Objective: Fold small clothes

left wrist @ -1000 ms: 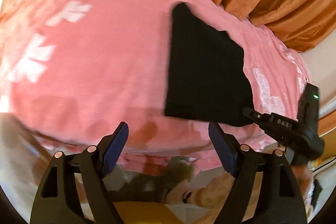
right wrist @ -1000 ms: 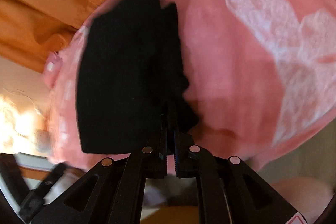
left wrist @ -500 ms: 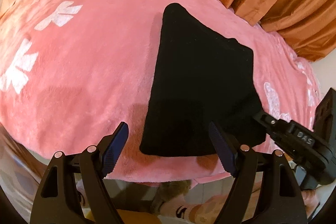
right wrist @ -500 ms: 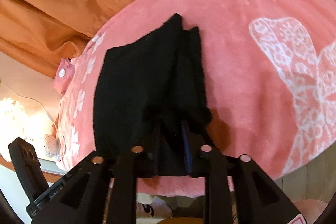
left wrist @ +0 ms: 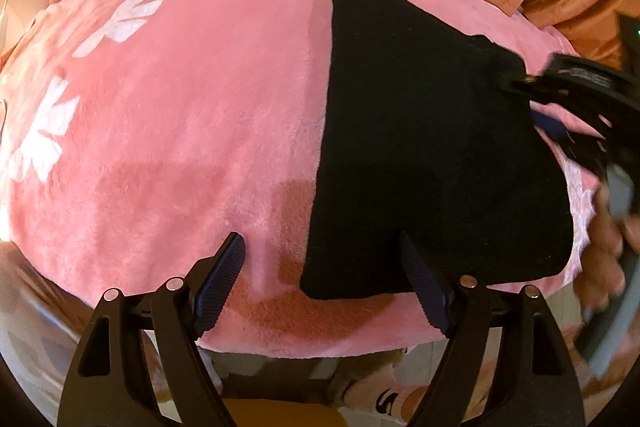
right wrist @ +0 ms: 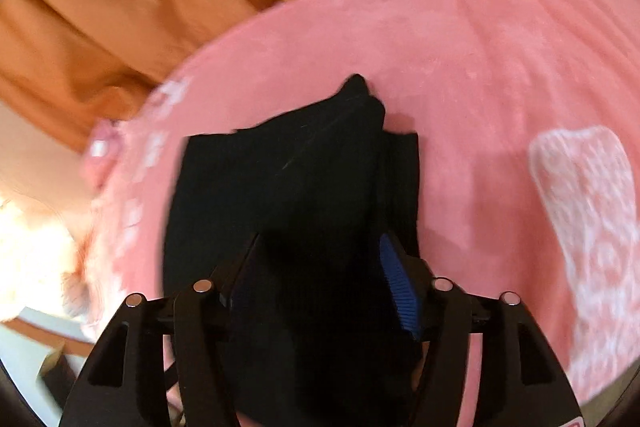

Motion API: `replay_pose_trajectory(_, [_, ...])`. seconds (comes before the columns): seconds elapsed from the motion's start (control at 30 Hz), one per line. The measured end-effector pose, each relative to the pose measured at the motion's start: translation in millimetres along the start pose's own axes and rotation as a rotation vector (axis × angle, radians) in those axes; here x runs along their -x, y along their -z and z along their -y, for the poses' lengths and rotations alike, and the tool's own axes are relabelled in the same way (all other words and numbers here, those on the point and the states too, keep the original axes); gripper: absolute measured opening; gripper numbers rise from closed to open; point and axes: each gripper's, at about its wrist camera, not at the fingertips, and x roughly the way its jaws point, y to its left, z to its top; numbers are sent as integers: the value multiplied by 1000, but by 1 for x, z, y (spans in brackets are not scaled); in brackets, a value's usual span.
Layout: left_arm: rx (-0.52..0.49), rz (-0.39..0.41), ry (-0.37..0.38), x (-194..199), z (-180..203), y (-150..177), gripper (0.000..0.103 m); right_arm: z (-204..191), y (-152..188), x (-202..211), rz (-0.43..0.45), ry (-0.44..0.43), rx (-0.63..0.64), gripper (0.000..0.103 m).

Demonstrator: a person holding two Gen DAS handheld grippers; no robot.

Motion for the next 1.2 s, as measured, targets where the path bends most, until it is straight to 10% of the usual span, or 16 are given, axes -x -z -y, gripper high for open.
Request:
replay_pose_trajectory(0.17, [15, 21, -12, 2, -9, -4, 80, -54, -22, 56, 175, -145, 180, 5])
replay_pose_trajectory(0.3, [28, 15, -18, -3, -10, -8, 82, -16, -21, -17, -21, 50, 125, 5])
replay_pose_trajectory(0.37, [12, 10, -16, -2, -8, -8, 82, 1, -5, -9, 13, -4, 57, 6])
replay_pose_trajectory(0.67, [-3, 9, -26, -1, -3, -4, 82, 7, 90, 44, 26, 14, 64, 39])
replay_pose_trajectory(0.77, [1, 8, -39, 1, -1, -4, 82, 13, 95, 37, -13, -16, 36, 8])
replay_pose_trajectory(0.93, [-37, 29, -56, 11, 5, -1, 82, -4, 98, 82, 105, -18, 95, 7])
replay_pose_trajectory(1.2, [-72, 22, -91, 7, 10, 5, 81, 13, 109, 41, 3, 45, 23, 9])
